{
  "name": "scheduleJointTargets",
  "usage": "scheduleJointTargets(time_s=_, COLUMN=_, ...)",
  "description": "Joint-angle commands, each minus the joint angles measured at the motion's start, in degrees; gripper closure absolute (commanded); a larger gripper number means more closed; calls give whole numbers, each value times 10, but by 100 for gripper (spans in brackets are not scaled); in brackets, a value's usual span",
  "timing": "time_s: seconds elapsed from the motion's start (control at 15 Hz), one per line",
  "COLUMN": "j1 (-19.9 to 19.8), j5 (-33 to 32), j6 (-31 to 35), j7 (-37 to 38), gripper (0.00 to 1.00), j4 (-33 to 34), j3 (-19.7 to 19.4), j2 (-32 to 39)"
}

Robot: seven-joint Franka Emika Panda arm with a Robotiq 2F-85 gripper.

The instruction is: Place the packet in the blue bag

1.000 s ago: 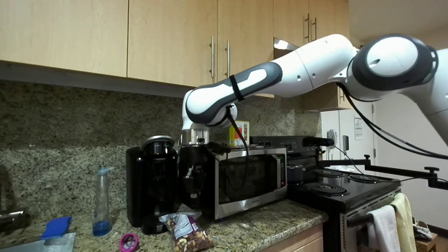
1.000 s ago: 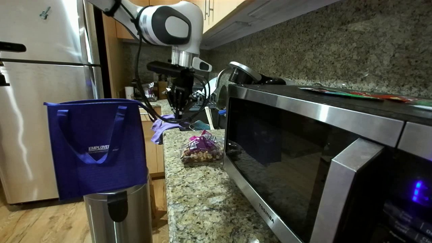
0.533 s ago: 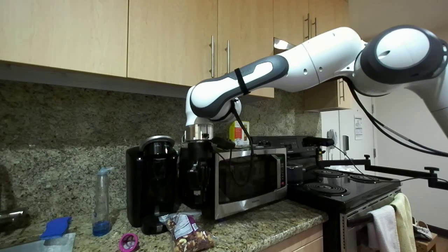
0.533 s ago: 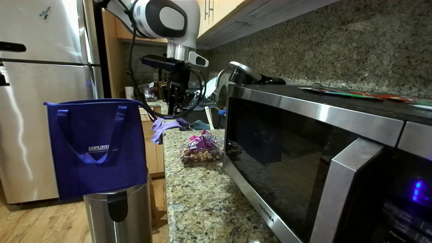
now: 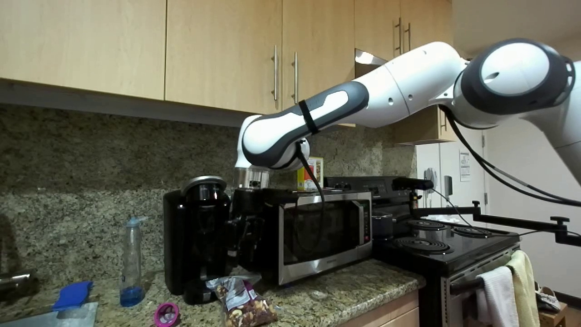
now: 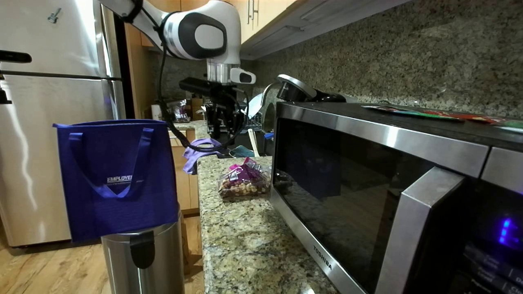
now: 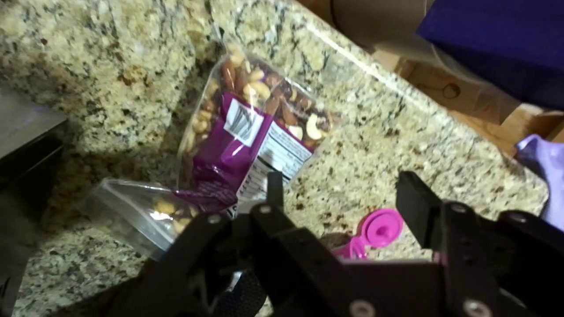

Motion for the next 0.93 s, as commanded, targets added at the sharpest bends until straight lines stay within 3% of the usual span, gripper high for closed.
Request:
scheduleJointTargets(time_s=0.0, j1=22, j5=-9, j6=95, j7=101, gripper=2, j4=-11, j3=-21, j2=20)
scheduleJointTargets(time_s=0.4, j1=59, j5=-46, j6=210, j7=269, gripper=0, j4=-47, j3=-83, j2=27)
scheduleJointTargets(time_s=0.67, j1=85, j5=-98, j6=188, j7=354, gripper=0, j4=-59, j3=-125, j2=29)
scheduleJointTargets(time_s=0.87, j1=83, j5=-107, j6=159, j7=366, gripper=0, j4=-60, j3=-126, j2=38)
